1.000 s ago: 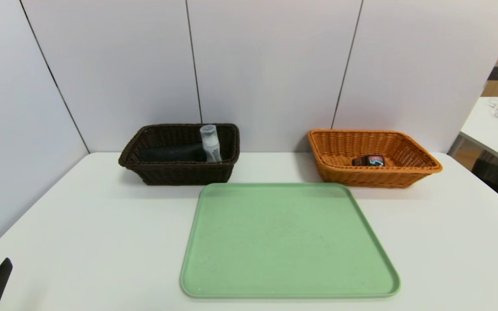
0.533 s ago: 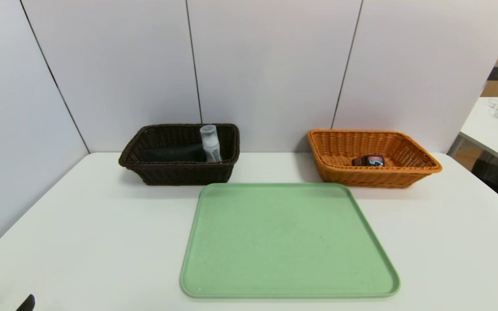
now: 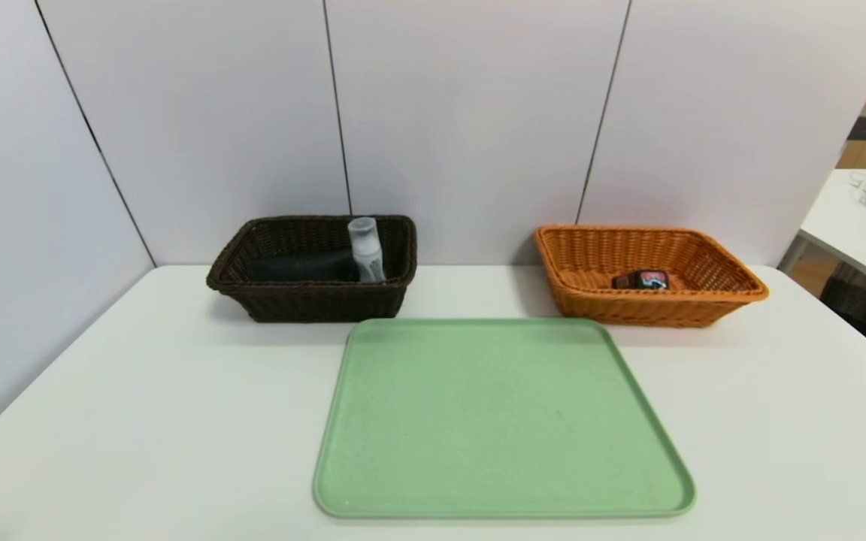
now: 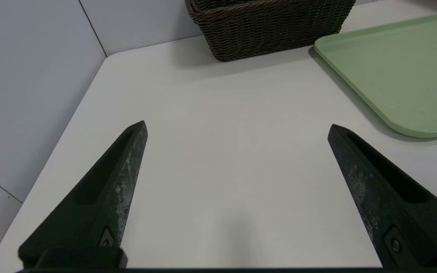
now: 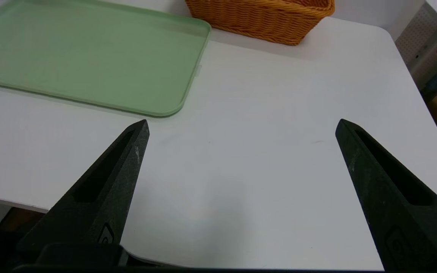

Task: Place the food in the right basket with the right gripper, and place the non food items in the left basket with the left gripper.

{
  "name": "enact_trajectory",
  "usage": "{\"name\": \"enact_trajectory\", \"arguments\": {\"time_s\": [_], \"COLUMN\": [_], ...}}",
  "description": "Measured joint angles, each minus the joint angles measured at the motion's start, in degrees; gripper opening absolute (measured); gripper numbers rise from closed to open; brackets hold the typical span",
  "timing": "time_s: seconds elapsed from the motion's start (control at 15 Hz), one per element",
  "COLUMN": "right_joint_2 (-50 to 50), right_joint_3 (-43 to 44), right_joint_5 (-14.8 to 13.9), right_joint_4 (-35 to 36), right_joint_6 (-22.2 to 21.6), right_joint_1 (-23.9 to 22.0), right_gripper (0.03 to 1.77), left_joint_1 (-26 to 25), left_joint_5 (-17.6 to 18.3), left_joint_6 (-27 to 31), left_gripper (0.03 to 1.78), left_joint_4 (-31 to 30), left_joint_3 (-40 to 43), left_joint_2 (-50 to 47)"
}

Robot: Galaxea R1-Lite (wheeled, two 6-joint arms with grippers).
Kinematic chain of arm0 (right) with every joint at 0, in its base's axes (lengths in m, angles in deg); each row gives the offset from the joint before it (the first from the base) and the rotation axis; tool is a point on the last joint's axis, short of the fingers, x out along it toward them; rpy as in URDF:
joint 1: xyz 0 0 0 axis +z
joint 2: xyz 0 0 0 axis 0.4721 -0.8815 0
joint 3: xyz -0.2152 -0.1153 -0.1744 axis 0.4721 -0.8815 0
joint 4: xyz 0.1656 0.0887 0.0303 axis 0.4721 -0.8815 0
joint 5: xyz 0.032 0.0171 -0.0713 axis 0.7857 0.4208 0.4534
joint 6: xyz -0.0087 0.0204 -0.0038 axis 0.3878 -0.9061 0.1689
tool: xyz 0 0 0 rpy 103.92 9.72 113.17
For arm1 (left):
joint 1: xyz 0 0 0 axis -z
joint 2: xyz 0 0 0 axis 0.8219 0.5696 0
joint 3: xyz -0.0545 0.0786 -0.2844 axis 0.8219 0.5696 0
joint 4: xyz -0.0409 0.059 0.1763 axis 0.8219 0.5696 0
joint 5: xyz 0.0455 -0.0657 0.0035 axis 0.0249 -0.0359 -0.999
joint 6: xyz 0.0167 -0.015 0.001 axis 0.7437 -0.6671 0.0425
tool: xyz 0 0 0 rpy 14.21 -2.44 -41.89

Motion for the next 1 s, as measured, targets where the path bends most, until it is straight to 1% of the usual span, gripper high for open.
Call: {"name": "enact_trajectory", "arguments": {"time_s": [0.13, 0.47, 0.73, 0.87, 1.0], "right_joint_2": [1.32, 5.86, 8.2, 8.55, 8.67], "right_joint_3": [-1.02, -4.0, -7.36, -9.98, -13.04], "right_joint_5": [0.41, 0.56, 0.37, -0.3, -0.35], "right_joint_4": [-0.11, -0.15, 0.51, 0.99, 3.52], "right_joint_6": [0.57, 0.41, 1.54, 2.21, 3.66], "right_joint_1": [0.05, 0.22, 0.24, 0.24, 0.24], "right_gripper": [1.69, 1.69, 1.69, 1.69, 1.69], "left_joint_1": [-0.41, -0.44, -0.22, -0.13, -0.11], "left_joint_5": [-0.13, -0.13, -0.11, -1.23, -2.1], "left_joint_6": [-1.01, -0.68, -0.55, -0.46, -0.33], "left_gripper": [1.69, 1.69, 1.69, 1.69, 1.69], "left_joint_4": [-0.1, 0.15, 5.74, 9.07, 11.45], "left_joint_3": [0.38, 0.5, 0.52, 0.5, 0.55], "left_joint_2": [-0.74, -2.56, -6.75, -9.09, -10.28]}}
